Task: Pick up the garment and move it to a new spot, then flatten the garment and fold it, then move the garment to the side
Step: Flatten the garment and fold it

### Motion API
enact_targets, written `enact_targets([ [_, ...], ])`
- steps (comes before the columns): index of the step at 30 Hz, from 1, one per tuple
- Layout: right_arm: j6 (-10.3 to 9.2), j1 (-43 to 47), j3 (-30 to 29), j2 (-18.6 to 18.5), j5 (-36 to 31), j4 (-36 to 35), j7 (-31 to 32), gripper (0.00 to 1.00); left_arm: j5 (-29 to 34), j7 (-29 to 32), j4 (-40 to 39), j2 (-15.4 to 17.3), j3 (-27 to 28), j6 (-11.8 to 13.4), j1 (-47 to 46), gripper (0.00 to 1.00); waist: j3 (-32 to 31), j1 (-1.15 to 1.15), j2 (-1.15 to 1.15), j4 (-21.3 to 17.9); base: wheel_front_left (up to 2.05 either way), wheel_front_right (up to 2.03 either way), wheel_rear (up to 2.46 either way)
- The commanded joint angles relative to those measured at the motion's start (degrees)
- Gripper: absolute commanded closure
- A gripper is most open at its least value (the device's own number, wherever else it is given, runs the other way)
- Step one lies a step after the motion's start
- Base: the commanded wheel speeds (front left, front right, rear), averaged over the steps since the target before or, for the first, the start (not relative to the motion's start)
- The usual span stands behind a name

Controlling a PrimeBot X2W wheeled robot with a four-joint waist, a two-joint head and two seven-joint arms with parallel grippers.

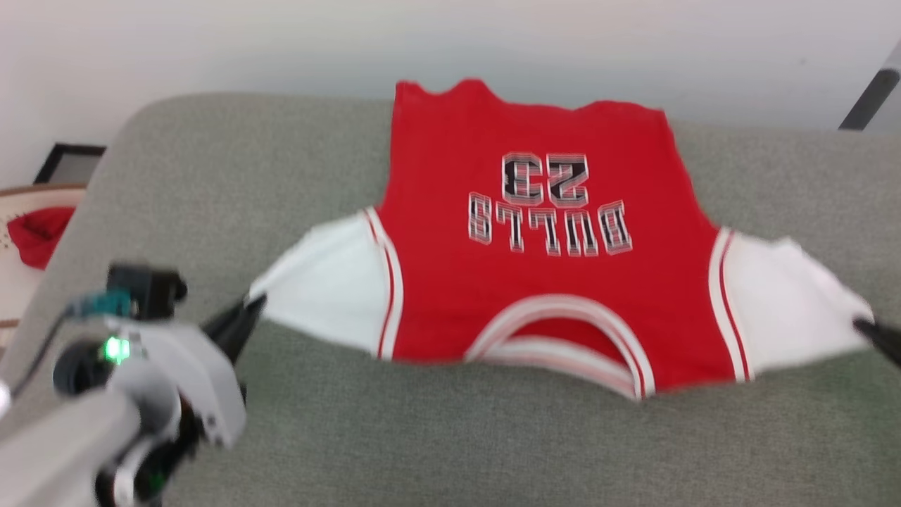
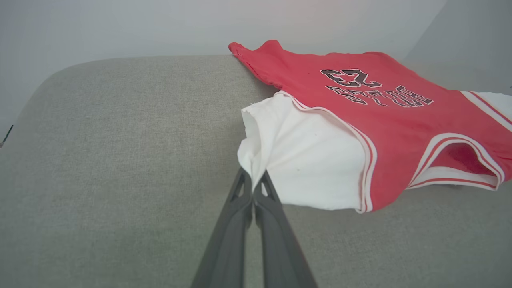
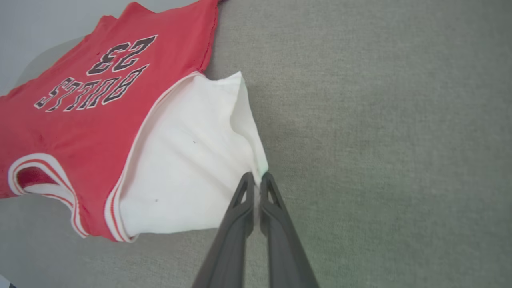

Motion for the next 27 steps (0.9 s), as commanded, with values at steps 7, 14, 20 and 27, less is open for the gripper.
enact_targets([
  [7, -0.04, 15.41, -10.09, 3.22, -2.52, -7.43, 6.05, 1.00, -3.58, -3.11, -13.94, 6.75, -0.27, 9.60, 10.46, 1.00, -3.00, 0.00, 0.00, 0.18, 0.00, 0.00, 0.00],
  [14, -0.04, 26.68, -18.52, 8.57, -6.04, -15.99, 14.88, 1.00, -7.08, -7.44, -20.88, 9.41, 0.25, 14.96, 19.13, 1.00, -2.89, 0.00, 0.00, 0.23, 0.00, 0.00, 0.00],
  [20, -0.04, 30.04, -23.39, 13.28, -10.61, -21.11, 18.82, 1.00, -6.51, -8.58, -21.93, 8.05, 0.31, 16.21, 22.15, 1.00, -2.49, 0.00, 0.00, 0.38, 0.00, 0.00, 0.00],
  [27, -0.04, 29.97, -22.56, 15.99, -16.31, -24.58, 20.70, 0.00, -5.09, -8.95, -18.92, 5.45, 0.25, 15.18, 22.16, 1.00, -2.06, 0.00, 0.00, 0.29, 0.00, 0.00, 0.00],
])
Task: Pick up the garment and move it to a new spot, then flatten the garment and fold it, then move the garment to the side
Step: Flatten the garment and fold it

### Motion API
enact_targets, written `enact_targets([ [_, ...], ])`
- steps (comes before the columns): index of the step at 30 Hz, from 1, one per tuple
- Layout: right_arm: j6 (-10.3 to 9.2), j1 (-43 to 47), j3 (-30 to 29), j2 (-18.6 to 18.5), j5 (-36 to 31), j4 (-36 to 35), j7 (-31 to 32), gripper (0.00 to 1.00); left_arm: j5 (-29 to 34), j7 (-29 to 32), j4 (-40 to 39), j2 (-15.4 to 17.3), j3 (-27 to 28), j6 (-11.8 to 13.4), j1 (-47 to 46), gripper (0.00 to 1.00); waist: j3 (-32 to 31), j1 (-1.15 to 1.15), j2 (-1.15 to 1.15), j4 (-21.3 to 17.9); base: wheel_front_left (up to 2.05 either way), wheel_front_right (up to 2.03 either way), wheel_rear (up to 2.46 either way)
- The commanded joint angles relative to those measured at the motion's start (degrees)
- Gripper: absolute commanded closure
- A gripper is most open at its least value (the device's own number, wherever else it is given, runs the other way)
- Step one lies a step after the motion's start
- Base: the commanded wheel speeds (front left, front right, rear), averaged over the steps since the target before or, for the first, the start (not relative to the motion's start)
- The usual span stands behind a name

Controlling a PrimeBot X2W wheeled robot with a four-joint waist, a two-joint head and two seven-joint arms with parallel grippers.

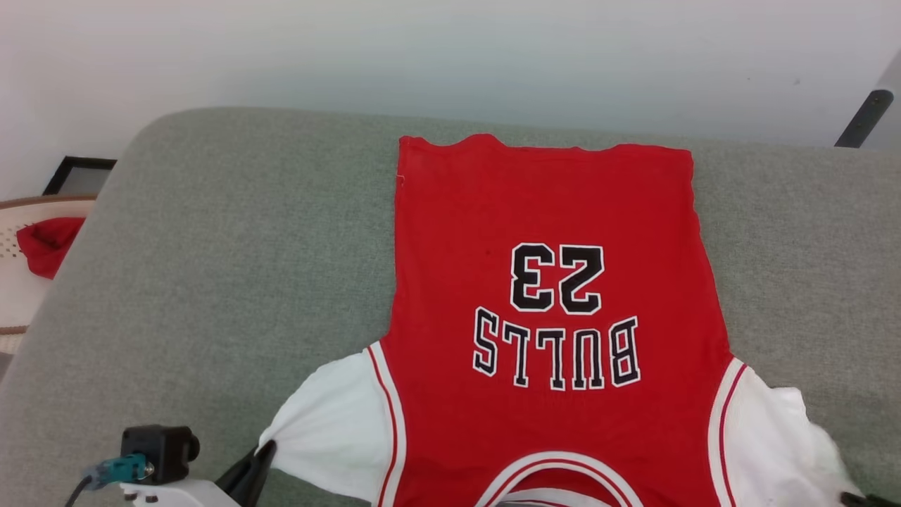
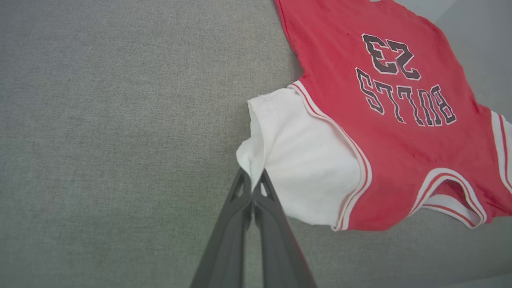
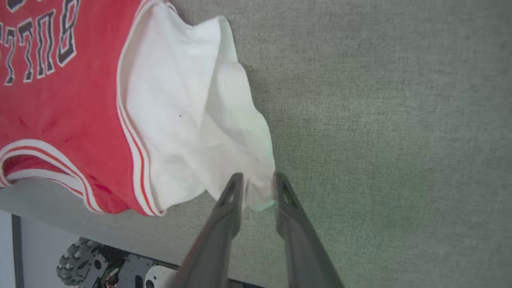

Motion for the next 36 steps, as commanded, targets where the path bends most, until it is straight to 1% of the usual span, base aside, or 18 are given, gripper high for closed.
enact_targets([
  [1, -0.03, 0.30, 0.84, -0.32, -1.37, -0.95, 0.13, 0.00, 0.59, -0.34, 0.57, -0.52, 0.27, -0.48, 0.15, 1.00, 0.36, 0.00, 0.00, -0.08, 0.00, 0.00, 0.00],
  [6, -0.04, 0.30, 1.81, -1.69, -4.62, -4.88, -1.24, 0.00, 1.80, -0.55, 2.66, -2.57, 1.02, -1.48, -0.26, 1.00, 1.53, 0.00, 0.00, -0.02, 0.00, 0.00, 0.00],
  [9, -0.03, -1.58, 1.57, -1.82, -5.82, -8.04, -2.84, 0.00, 2.59, -0.61, 3.34, -3.90, 1.58, -2.07, -0.24, 1.00, 2.33, 0.00, 0.00, 0.25, 0.00, 0.00, 0.00],
  [14, -0.03, -7.78, 2.89, -2.50, -8.00, -11.48, -6.28, 0.00, 3.64, -0.70, 4.25, -6.03, 2.37, -3.09, -0.41, 1.00, 4.00, 0.00, 0.00, 0.83, 0.00, 0.00, 0.00],
  [17, -0.03, -13.86, 4.82, -3.82, -8.94, -10.30, -8.13, 0.00, 4.59, -0.73, 4.76, -7.26, 2.71, -3.73, -1.10, 1.00, 5.24, 0.00, 0.00, 1.56, 0.00, 0.00, 0.00],
  [20, -0.03, -20.75, 7.37, -4.83, -9.92, -7.36, -9.51, 0.00, 5.53, -0.71, 5.33, -8.43, 2.74, -4.58, -1.96, 1.00, 6.58, 0.00, 0.00, 2.73, 0.00, 0.00, 0.00],
  [23, -0.04, -27.50, 9.40, -6.16, -11.16, -2.58, -9.97, 0.00, 6.46, -0.37, 6.01, -9.69, 2.34, -5.56, -3.24, 1.00, 7.87, 0.00, 0.00, 4.57, 0.00, 0.00, 0.00],
  [28, -0.03, -38.52, 11.83, -7.96, -12.13, 8.04, -10.06, 0.00, 7.66, 0.50, 7.16, -12.28, 1.58, -7.22, -5.92, 1.00, 10.39, 0.00, 0.00, 8.29, 0.00, 0.00, 0.00],
  [36, -0.04, -53.34, 15.12, -10.43, -14.49, 25.11, -7.49, 0.00, 9.60, 1.44, 9.69, -16.45, 0.43, -10.04, -9.54, 1.00, 14.86, 0.00, 0.00, 13.57, 0.00, 0.00, 0.00],
])
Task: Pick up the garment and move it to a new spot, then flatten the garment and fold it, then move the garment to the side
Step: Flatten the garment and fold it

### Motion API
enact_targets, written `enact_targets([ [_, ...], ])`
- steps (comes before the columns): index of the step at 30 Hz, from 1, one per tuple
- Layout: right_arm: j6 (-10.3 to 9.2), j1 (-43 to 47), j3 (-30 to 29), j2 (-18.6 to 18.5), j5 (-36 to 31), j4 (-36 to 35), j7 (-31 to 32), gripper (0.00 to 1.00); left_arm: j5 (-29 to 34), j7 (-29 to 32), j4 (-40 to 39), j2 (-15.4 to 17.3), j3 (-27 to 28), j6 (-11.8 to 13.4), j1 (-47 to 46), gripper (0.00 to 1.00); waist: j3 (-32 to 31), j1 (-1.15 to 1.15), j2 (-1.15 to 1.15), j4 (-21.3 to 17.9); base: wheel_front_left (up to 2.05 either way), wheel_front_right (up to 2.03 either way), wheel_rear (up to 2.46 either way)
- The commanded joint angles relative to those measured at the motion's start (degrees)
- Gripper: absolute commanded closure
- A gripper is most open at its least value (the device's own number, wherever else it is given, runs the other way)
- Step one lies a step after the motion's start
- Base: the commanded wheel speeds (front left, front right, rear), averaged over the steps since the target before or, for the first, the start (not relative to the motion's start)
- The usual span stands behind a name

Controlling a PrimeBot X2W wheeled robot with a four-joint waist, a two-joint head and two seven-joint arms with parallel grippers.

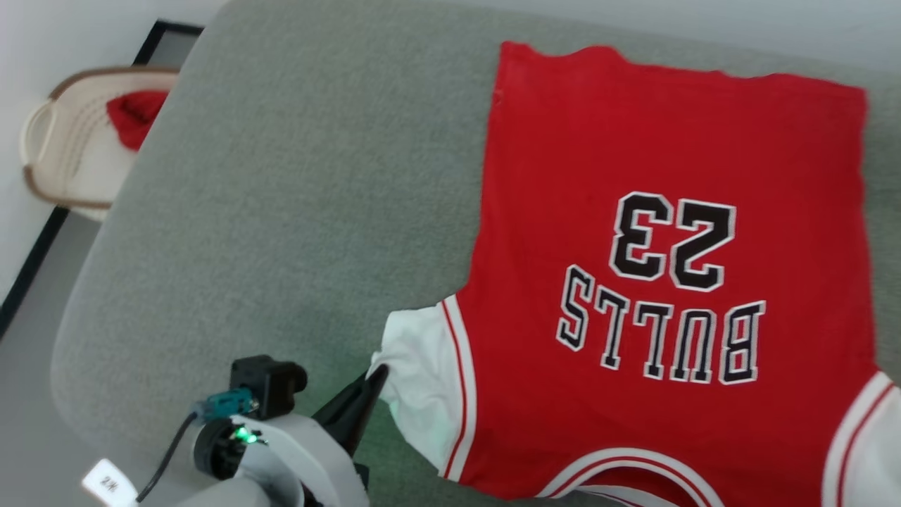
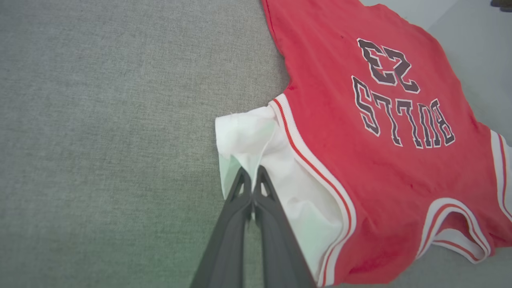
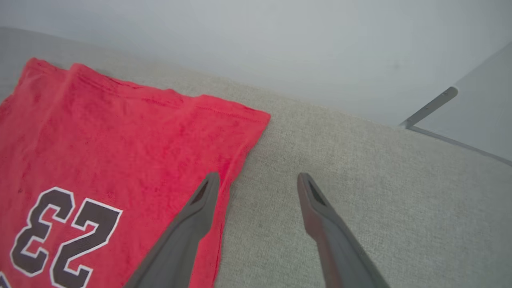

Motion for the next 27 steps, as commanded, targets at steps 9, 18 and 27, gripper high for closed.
enact_targets([
  [9, -0.03, -12.86, 0.45, -1.26, -3.74, 16.99, 4.14, 0.00, 1.90, 0.35, 4.12, -5.28, -1.32, -4.15, -4.01, 1.00, 7.93, 0.00, 0.00, 7.82, 0.00, 0.00, 0.00],
  [18, -0.03, -19.16, -1.67, -0.60, -8.94, 27.34, 6.46, 0.00, 2.41, 0.04, 7.74, -9.21, -2.00, -7.26, -5.72, 1.00, 10.20, 0.00, 0.00, 10.39, 0.00, 0.00, 0.00],
  [27, -0.04, -20.17, -6.08, 1.02, -17.54, 37.53, 10.52, 1.00, 2.22, -0.49, 11.28, -11.78, -2.10, -9.80, -6.22, 1.00, 10.88, 0.00, 0.00, 11.68, 0.00, 0.00, 0.00],
])
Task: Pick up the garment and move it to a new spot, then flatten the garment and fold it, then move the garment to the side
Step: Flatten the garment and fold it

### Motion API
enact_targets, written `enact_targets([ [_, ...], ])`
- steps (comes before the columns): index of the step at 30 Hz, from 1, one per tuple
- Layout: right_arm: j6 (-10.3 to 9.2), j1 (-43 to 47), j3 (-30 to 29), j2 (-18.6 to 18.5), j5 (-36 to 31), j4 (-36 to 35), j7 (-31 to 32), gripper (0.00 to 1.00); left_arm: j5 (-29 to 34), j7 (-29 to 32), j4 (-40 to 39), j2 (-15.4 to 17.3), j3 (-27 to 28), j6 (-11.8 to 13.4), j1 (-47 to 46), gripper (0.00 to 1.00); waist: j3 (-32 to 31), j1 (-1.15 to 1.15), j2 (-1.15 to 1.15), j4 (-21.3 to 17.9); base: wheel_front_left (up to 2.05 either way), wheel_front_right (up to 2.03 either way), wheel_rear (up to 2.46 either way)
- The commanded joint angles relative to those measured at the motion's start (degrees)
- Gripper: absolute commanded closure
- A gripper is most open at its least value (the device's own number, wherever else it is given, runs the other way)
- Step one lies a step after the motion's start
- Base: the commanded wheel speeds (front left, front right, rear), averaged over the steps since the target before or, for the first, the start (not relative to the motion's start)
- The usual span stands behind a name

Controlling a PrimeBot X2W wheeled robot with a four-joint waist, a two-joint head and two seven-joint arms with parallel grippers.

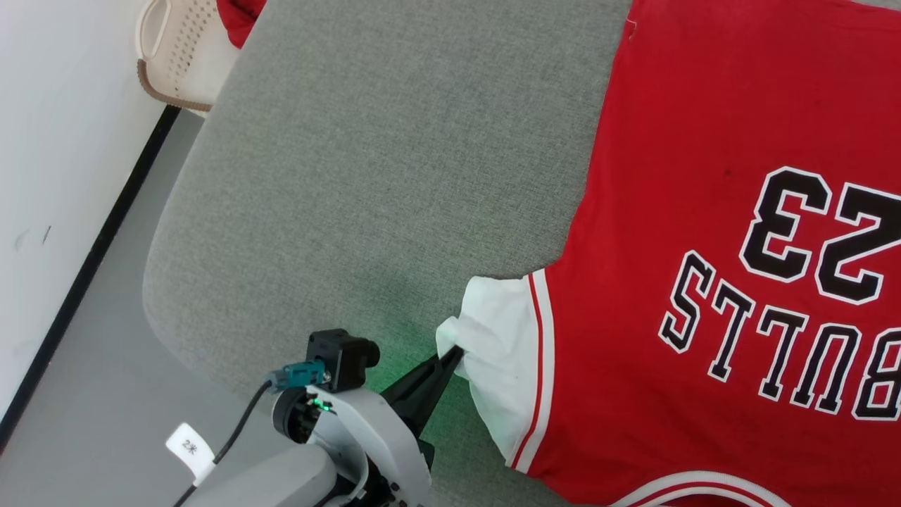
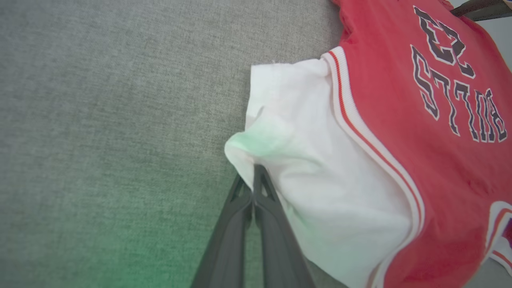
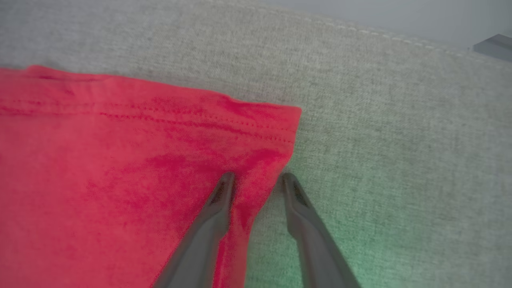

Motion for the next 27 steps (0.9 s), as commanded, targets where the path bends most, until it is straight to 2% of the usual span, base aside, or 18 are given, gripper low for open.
enact_targets([
  [1, -0.04, 4.10, -0.25, 1.32, -0.97, 3.84, 1.71, 1.00, -0.04, -0.19, 0.39, -0.36, 0.09, -0.47, -0.43, 1.00, 0.06, 0.00, 0.00, 0.09, 0.00, 0.00, 0.00],
  [7, -0.05, 2.81, -2.94, 2.78, -2.96, 4.70, 0.53, 1.00, -0.58, -0.48, 2.26, -0.41, 0.74, -1.01, -0.03, 1.00, -1.08, 0.00, 0.00, -1.27, 0.00, 0.00, 0.00],
  [13, -0.04, 2.77, -0.37, 4.46, -0.56, 2.29, 1.09, 1.00, -0.68, -0.92, 3.10, 0.58, 1.67, -1.32, 0.71, 1.00, -3.28, 0.00, 0.00, -4.30, 0.00, 0.00, 0.00],
  [18, -0.04, 4.91, 4.57, 5.09, 4.95, -2.37, 1.90, 1.00, -0.99, -1.08, 3.28, 2.04, 2.59, -0.73, 1.65, 1.00, -5.61, 0.00, 0.00, -7.76, 0.00, 0.00, 0.00],
  [22, -0.04, 8.96, 9.40, 3.59, 10.89, -8.49, 2.29, 1.00, -1.52, -1.22, 2.98, 3.34, 3.23, -0.26, 2.66, 1.00, -7.48, 0.00, 0.00, -10.59, 0.00, 0.00, 0.00],
  [27, -0.04, 16.70, 12.64, 1.62, 18.86, -17.59, 2.77, 1.00, -1.91, -1.11, 2.24, 4.76, 3.75, 0.62, 3.84, 1.00, -9.76, 0.00, 0.00, -13.93, 0.00, 0.00, 0.00],
])
